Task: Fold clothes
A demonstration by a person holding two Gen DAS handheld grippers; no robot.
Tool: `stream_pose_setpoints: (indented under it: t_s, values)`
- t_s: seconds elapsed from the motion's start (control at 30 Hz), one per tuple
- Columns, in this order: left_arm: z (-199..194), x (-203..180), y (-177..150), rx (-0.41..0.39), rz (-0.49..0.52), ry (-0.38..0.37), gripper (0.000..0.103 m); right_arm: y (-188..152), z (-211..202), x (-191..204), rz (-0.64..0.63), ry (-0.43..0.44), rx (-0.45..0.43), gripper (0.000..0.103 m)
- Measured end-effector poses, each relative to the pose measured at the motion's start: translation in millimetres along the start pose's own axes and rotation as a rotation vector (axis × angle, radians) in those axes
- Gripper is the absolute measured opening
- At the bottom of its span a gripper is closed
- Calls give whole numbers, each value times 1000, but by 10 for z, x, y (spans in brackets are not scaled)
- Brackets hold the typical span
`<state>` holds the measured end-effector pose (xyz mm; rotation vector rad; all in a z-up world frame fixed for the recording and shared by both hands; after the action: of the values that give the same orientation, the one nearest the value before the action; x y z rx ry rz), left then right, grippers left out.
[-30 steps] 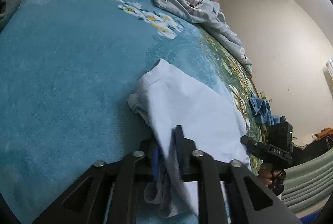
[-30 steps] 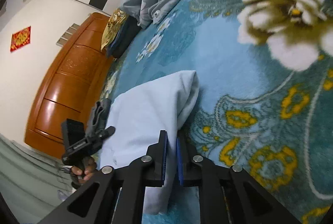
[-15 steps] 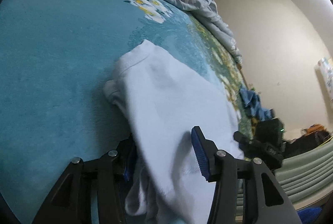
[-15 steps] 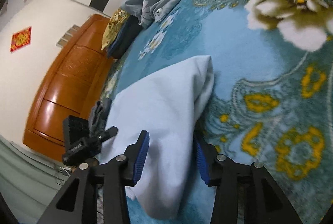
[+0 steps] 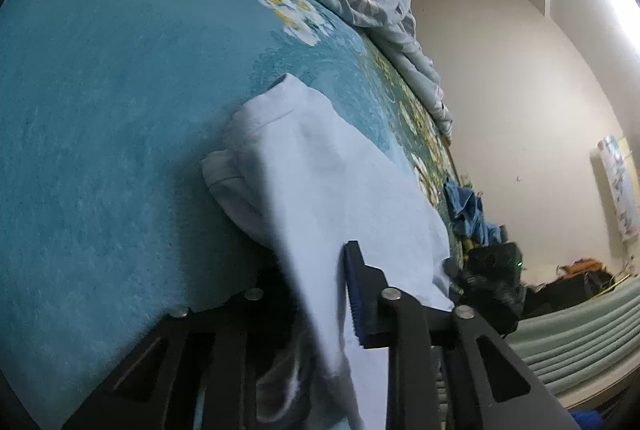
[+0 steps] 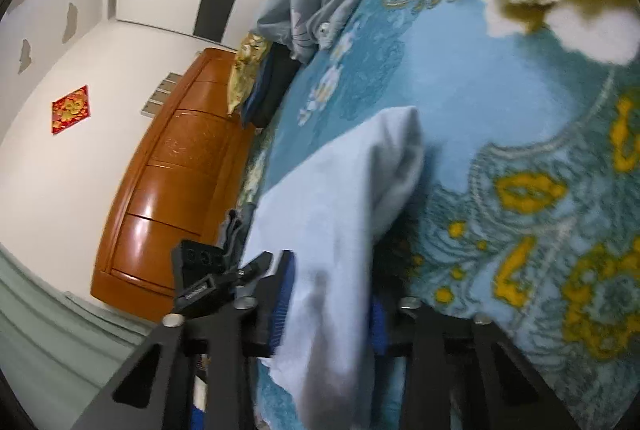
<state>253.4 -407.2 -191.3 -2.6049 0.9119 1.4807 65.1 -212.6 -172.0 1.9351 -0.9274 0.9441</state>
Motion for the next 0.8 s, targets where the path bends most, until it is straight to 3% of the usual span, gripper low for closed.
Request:
stream_pose_setpoints:
  t_s: [0.03,0.1,0.53,0.8]
  values:
    - [3,-8,-7,-4,1,3,16,-1,19,-17,10,-2,5,12]
    - [-11,-43,-14,-16,6,12,14,-1,55,-47,30,-7,15,10]
    - [-584,-541,-75,-122,137,2,12,71,-132,649,-120,-18,-6,9]
    - [-1273,-422,108,-223,154,50,12,80,238,1303,-246,1,61,9]
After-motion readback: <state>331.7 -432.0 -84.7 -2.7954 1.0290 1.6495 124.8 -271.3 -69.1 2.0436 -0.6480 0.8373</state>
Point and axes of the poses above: each gripper's, at about its wrist camera, not at the fingertips, and z roughly the way its jaws point, x to its left, y to its top, the point moved 9 cm from there along z, roughly the way its jaws point, and after that the axes turned 2 degrees about -z, right-handed, at the moved point
